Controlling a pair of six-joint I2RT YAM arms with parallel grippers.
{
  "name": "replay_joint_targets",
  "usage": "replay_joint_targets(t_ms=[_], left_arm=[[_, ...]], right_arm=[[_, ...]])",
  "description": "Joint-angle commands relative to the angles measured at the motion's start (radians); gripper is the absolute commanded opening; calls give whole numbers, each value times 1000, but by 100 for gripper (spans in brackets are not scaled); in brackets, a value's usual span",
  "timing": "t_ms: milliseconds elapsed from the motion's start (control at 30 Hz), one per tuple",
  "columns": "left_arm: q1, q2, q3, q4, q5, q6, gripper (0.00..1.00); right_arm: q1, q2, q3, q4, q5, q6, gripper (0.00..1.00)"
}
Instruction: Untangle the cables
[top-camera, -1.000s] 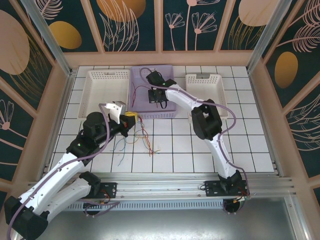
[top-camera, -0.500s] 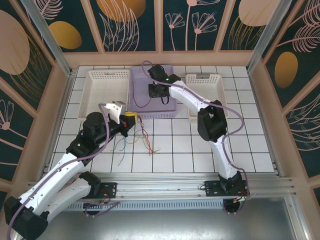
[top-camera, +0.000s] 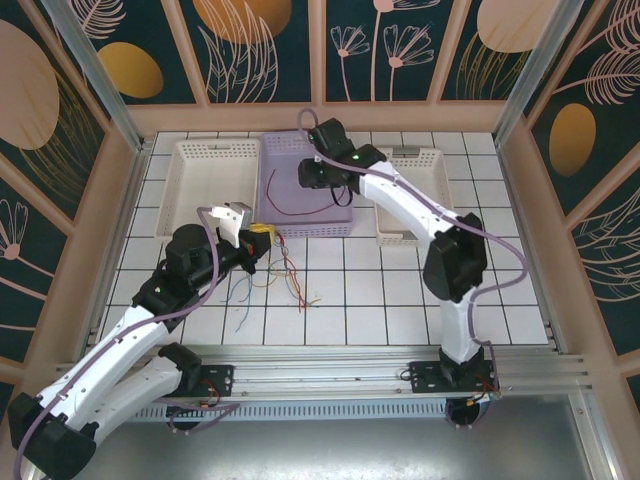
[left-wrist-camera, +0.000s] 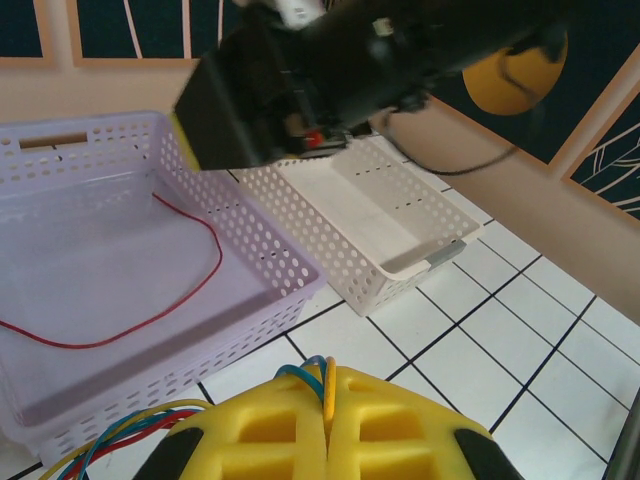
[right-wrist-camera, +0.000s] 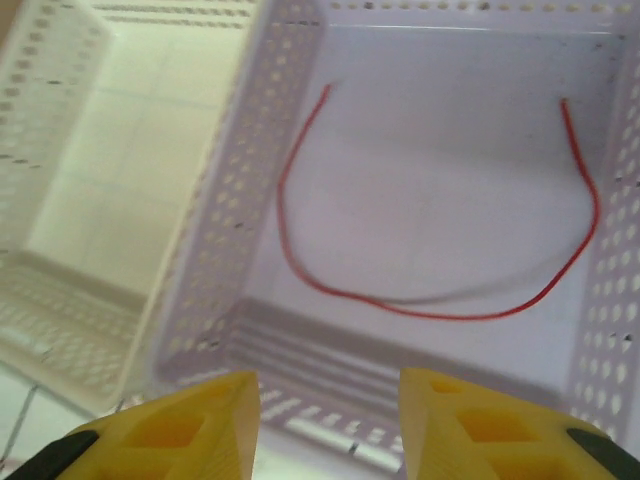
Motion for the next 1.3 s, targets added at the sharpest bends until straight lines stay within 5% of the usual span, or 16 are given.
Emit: replay_joint_targets(t_ms=[0,167,367,800,1000,1267], left_arm=[[-1,-12,-4,35,23,10,0],[-1,-8,0,40,33,5,0],[0,-19,-1,37,26,4,0],[-1,-15,-1,36,23,4,0],[-1,-18,-2,34,20,7,0],[-1,-27,-2,31,11,9,0]], right_arm=[[74,-192,-216,182,-119,-17,41],[168,-403,-572,456,-246,-18,41],[201,-464,-817,669,-295,7,40],[266,-362,-887,819,-251,-39,39],[266,-337,-890,810,-228,-54,21],[270,-338,-915,836,-271,-48,14]])
